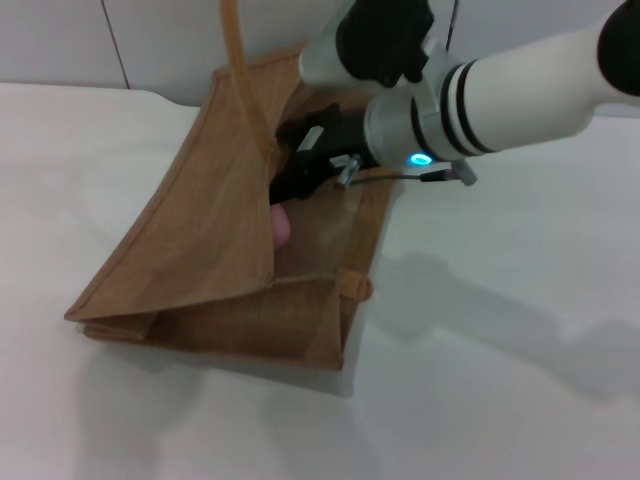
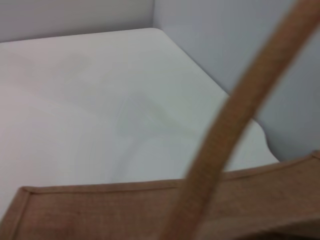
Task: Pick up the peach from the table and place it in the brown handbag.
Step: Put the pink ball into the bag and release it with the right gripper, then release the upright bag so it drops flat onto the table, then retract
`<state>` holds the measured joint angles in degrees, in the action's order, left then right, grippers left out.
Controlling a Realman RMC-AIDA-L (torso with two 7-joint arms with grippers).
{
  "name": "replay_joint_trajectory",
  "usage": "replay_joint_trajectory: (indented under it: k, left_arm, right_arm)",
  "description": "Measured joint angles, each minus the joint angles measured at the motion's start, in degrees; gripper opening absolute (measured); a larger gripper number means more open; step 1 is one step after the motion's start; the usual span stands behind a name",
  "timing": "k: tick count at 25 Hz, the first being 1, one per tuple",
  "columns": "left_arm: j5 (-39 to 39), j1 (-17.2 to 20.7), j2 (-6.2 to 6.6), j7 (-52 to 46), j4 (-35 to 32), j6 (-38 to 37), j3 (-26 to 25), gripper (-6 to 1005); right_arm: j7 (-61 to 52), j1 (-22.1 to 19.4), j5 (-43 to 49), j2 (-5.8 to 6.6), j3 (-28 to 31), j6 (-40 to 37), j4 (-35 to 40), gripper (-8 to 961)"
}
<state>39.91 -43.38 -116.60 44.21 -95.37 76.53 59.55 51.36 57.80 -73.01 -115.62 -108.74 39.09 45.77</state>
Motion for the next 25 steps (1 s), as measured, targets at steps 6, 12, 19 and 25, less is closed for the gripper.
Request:
replay_joint_trajectory:
  k: [6,12,19,25]
  left_arm:
    - [0.0,2.3,0.06,0.4,0.1,-0.3,-2.8,122]
    - [0.0,4.5,0.13,1.1,1.6,-2.0,-5.1,122]
    - [0.7,6.8,-0.12,1.3,4.7,-4.7,-5.6,122]
    - [8.5,10.3,-0.22,4.9,9.3,-10.1,-5.5,118]
  right_arm:
    - [-1.1,-0.9,7.2,0.61,8.2,4.6,0.3,822]
    - [-5.6,-3.9,20.3,2.10,19.5,7.4,3.0,817]
    - [-7.0,-7.7,30.5,2.27,28.4,7.0,6.4,815]
    - [-7.0,-11.6,33.5,1.13,30.5,1.9,8.2,815]
